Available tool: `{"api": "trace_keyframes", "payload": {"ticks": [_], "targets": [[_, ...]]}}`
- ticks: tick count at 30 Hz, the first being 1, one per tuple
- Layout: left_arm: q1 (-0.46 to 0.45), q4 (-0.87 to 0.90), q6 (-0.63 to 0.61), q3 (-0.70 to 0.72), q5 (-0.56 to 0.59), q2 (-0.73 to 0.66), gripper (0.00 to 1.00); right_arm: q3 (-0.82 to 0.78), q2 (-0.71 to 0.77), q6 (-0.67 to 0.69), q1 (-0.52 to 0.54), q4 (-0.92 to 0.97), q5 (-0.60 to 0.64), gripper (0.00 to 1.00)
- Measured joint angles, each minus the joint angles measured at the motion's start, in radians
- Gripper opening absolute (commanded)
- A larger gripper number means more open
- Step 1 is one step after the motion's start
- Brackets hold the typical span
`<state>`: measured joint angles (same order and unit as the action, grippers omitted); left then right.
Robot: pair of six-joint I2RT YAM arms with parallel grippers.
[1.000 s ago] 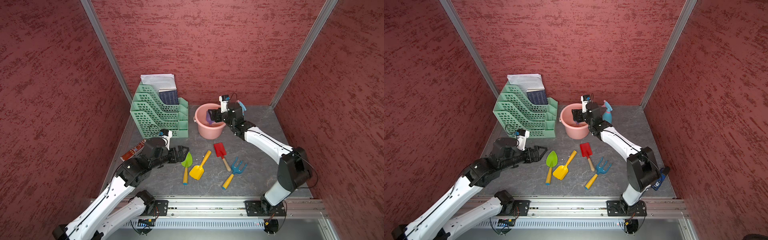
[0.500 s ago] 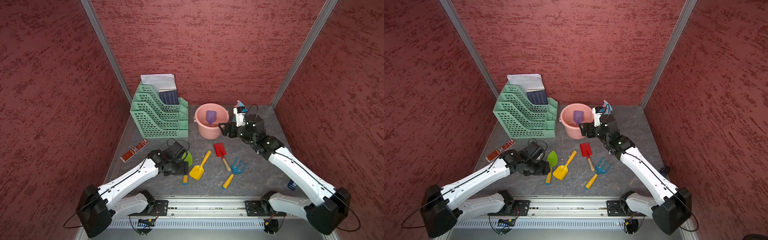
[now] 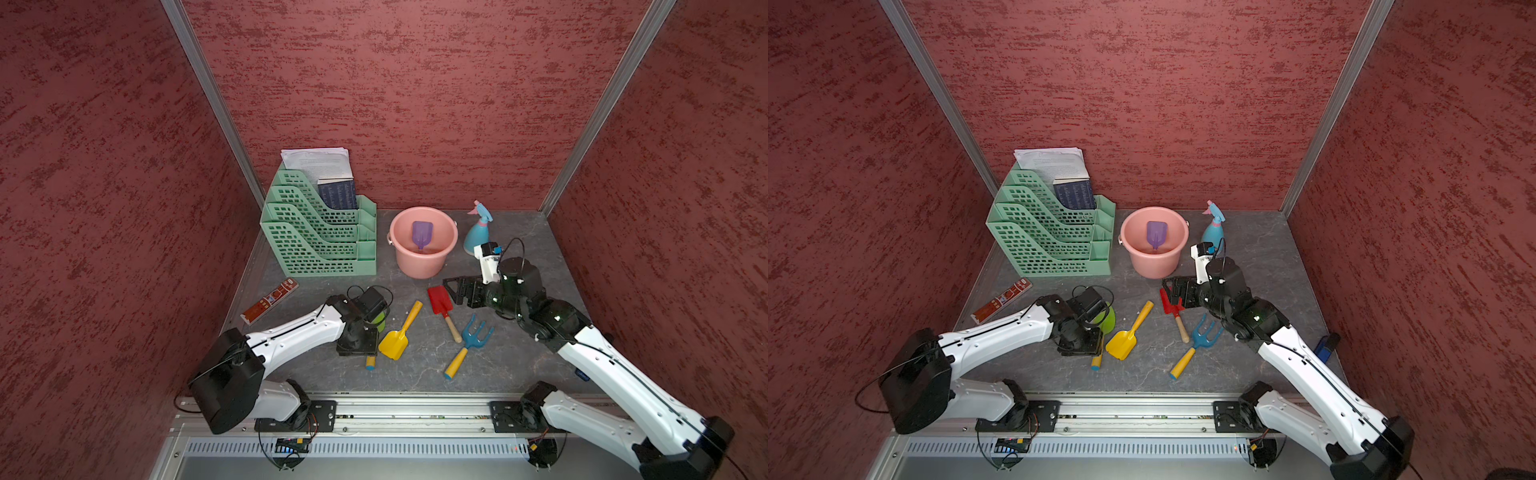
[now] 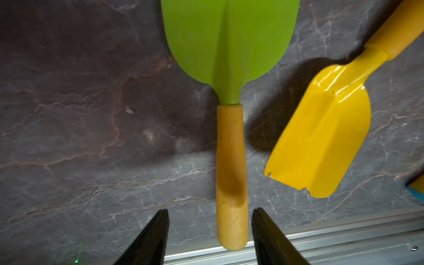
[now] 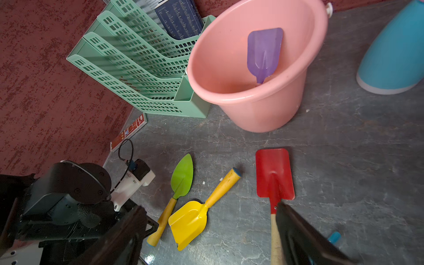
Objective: Organize the gardening tools
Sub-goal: Pick up the gardening tool from the center of the board.
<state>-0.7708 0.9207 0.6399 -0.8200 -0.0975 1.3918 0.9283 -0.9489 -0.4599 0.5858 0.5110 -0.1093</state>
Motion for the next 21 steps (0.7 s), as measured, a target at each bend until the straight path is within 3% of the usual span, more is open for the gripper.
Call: {"api": "trace_keyframes", "payload": {"ticks": [4,13,19,21], "targets": [[-0.013,-0.03,0.0,0.0,-0.007,0.054,0.67,0.0,-0.001,0.0,0.0,0.013,0.002,0.95],[-0.021,-0.091,0.017,0.026,-0.016,0.125,0.48,0.0,-0.001,0.0,0.0,0.018,0.005,0.97],[-0.021,-0.084,0.024,0.014,-0.014,0.142,0.05,-0.001,0.0,-0.006,0.0,0.017,0.006,0.98],[-0.021,-0.085,0.028,0.015,-0.01,0.138,0.0,-0.008,0.007,-0.008,0.0,0.016,0.006,0.98]]}}
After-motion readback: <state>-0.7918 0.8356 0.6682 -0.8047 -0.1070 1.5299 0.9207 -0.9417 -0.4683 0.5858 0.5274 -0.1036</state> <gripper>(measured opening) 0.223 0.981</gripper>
